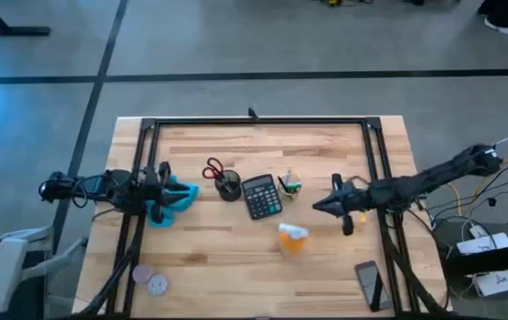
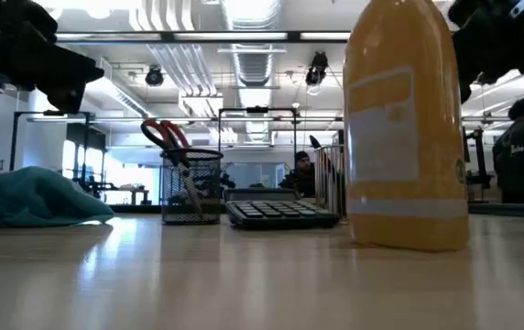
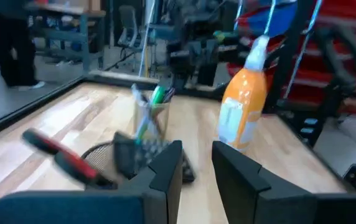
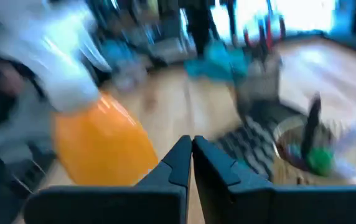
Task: Apply microfiber cloth
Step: Return to Home Position
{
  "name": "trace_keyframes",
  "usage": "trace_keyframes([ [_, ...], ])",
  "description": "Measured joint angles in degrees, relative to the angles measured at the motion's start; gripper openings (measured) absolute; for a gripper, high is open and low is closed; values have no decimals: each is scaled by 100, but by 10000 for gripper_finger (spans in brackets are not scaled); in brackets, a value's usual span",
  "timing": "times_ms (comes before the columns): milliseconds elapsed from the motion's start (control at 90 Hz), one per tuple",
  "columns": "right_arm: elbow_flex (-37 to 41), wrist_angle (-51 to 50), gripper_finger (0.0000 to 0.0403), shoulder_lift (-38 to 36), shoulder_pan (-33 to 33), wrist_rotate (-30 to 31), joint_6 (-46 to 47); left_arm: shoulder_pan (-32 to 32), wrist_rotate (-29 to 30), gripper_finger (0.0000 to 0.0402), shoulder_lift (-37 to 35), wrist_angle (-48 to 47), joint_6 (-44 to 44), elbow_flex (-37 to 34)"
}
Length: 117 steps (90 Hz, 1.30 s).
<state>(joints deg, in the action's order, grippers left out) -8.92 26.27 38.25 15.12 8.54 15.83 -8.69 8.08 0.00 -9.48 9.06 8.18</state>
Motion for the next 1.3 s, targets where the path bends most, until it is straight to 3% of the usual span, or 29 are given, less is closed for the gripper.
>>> trace_keyframes([
  [189,531,326,0,-254,-394,-105,104,-2,-133,75,1,166,-105,-115],
  [367,567,265,0,-377,-417,-151,-327,-2,-126,75,1,168,-107,-122],
  [589,687,-154,0,-1070,-413,-141,-712,-2,-126,75,1,75,-110,-181],
  [867,825,-414,0,-1970,-413,-147,-946,-2,-155,75,-1,1061,-248,-716],
  [1100,825,-556,0,-2053,-413,-149,-1085,-1,205,75,-1,1207,-554,-758],
  [1244,825,-478,0,-2085,-419,-152,-1405,-2,-581,74,22,1145,-669,-760],
  [1300,825,-478,0,-2101,-442,-153,-1498,-2,-623,71,8,1178,-675,-760],
])
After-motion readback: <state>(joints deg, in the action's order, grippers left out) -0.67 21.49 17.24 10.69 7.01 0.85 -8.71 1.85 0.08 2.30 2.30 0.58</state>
